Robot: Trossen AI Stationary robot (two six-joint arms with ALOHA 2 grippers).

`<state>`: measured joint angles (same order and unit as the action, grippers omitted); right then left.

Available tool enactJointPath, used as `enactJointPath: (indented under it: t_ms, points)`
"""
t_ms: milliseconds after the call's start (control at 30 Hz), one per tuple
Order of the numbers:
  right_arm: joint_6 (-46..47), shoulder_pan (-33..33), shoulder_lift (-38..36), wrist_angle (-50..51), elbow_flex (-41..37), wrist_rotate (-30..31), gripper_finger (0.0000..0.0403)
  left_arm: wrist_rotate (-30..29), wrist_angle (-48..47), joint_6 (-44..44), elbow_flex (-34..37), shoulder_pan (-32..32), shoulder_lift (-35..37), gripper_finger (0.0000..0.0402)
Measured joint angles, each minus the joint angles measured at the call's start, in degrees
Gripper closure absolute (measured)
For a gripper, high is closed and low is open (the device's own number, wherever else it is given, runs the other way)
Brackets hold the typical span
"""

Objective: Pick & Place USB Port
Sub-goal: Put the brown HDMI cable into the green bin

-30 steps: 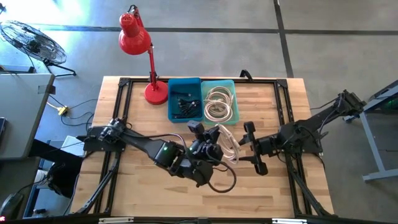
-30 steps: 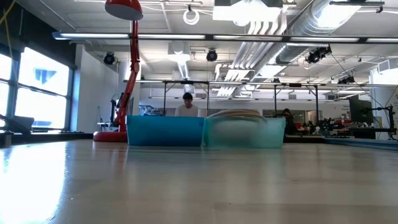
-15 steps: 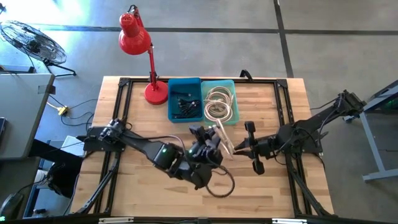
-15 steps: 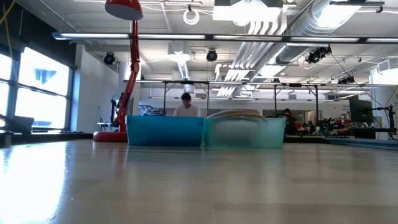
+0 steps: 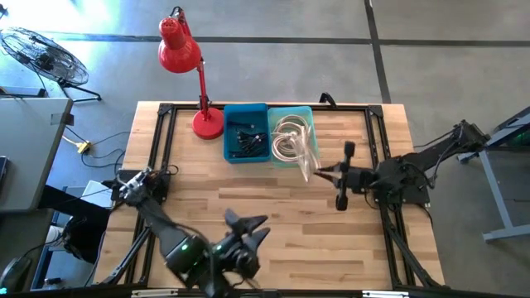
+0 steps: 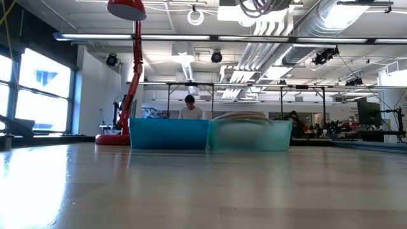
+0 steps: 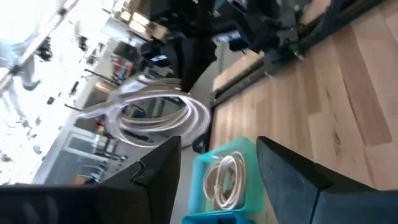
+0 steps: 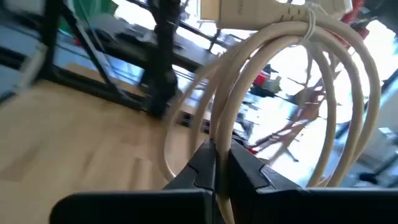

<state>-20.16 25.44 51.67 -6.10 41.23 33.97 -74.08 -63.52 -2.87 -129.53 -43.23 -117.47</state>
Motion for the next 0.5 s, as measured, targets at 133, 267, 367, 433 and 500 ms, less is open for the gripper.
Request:
enactJointPath:
  t_ms: [133,267,367,433,500]
  points:
    - [-3.51,-2.91,-2.2,1.06,0.0,3.13,0.0395,-3.25,0.02,0.32,0.0,-3.5,0.03,0.02]
    - [-4.09,-9.41,-3.17,1.49,0.34,-2.85,0.0395,-4.63,0.43,0.58,-0.03,-5.72,0.05,0.02]
    - [-2.86,-16.26,-2.35,5.2,1.94,-8.32,0.0395,-8.47,0.37,-0.23,-0.04,-6.88,0.06,0.02]
    - [-0.8,-21.57,-1.0,8.41,3.13,-11.43,0.0395,-10.97,0.38,-0.45,-0.09,-7.23,0.09,0.02]
    - [1.64,-26.63,0.77,11.91,3.58,-15.2,0.0395,-12.02,0.08,-0.44,-0.09,-7.28,0.09,0.0199]
